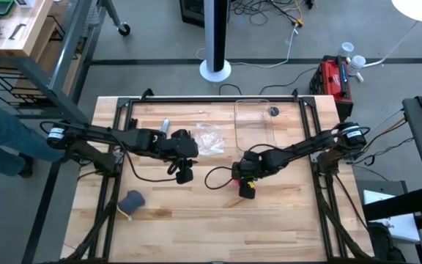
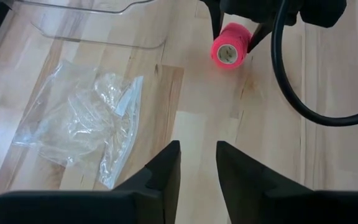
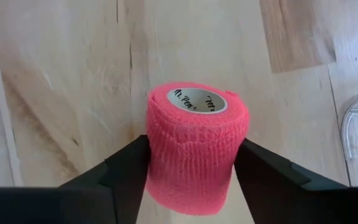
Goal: Roll bandage
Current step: Roll the pink bandage, then prepare the transparent zip bag
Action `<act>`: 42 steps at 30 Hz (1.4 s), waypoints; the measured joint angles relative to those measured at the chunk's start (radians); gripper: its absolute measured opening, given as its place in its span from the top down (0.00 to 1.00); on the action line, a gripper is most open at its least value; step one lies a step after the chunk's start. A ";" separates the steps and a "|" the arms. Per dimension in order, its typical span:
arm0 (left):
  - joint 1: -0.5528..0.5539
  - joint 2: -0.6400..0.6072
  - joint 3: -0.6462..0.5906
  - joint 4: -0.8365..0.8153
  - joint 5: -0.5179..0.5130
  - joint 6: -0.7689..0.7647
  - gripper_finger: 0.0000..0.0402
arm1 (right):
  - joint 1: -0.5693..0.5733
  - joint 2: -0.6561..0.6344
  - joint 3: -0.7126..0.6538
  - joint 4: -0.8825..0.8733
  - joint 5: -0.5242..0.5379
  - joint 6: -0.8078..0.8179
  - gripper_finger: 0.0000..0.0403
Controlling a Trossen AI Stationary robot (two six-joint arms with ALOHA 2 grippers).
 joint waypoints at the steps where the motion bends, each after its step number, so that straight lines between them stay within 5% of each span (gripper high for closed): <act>1: 0.000 0.000 0.000 0.001 0.000 0.000 0.75 | 0.000 0.000 0.001 0.000 0.000 0.001 0.41; 11: 0.000 0.000 0.000 0.003 0.000 0.000 0.71 | 0.000 -0.009 0.049 -0.027 0.003 -0.004 0.40; 21: 0.000 0.000 0.000 0.043 -0.001 0.055 0.74 | -0.001 -0.034 0.195 -0.270 0.004 -0.028 0.44; 34: 0.003 0.000 -0.115 0.292 0.001 0.189 0.78 | 0.009 -0.188 0.170 -0.288 0.007 0.022 0.45; 42: 0.046 0.000 -0.286 0.620 0.000 0.293 0.74 | 0.033 -0.294 0.050 -0.258 0.038 0.106 0.45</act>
